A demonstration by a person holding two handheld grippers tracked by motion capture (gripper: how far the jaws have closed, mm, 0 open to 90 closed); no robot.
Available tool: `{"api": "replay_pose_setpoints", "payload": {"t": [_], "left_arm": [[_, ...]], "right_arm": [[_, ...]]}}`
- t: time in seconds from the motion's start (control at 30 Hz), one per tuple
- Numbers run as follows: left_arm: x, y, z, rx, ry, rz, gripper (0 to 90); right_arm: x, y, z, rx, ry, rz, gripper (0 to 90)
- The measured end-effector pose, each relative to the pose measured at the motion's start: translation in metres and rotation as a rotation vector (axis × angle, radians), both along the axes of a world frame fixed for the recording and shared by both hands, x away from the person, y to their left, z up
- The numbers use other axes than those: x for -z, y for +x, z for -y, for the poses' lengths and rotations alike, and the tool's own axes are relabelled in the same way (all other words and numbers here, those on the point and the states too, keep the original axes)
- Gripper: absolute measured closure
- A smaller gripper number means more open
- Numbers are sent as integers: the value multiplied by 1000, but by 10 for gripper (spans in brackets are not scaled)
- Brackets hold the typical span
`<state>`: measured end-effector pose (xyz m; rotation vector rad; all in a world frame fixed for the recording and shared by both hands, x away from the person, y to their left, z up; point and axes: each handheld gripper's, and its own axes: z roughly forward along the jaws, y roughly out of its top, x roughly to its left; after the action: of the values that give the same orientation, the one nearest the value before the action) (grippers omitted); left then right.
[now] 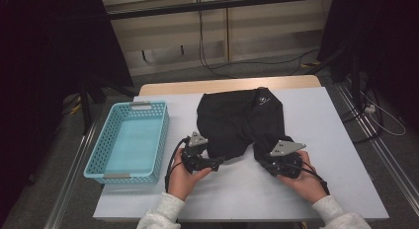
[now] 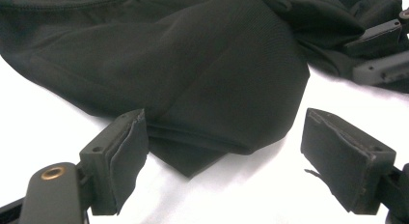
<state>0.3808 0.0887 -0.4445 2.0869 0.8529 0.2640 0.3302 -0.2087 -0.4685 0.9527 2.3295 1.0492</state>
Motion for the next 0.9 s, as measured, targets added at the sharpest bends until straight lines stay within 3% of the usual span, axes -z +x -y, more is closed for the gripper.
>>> {"api": "replay_pose_setpoints", "payload": {"t": [0.07, 0.2, 0.43, 0.53, 0.63, 0.73, 0.9], "left_arm": [[0, 0, 0, 2, 2, 0, 171], [-1, 0, 0, -1, -2, 8, 171], [-2, 1, -1, 3, 0, 5, 172], [-2, 0, -1, 5, 5, 8, 173], [-2, 0, -1, 4, 2, 7, 173], [-1, 0, 0, 3, 0, 8, 173], [-3, 1, -2, 4, -5, 4, 173]], "right_arm": [[-1, 1, 0, 7, -1, -4, 801], [-3, 2, 2, 8, 25, -13, 861], [-30, -4, 7, -42, 159, 0, 865], [-36, -2, 18, 0, 200, 10, 864], [-30, 1, 27, 33, 222, -8, 862], [-21, 5, 32, 76, 180, -31, 852], [-19, 5, 34, 88, 148, -12, 774]]}}
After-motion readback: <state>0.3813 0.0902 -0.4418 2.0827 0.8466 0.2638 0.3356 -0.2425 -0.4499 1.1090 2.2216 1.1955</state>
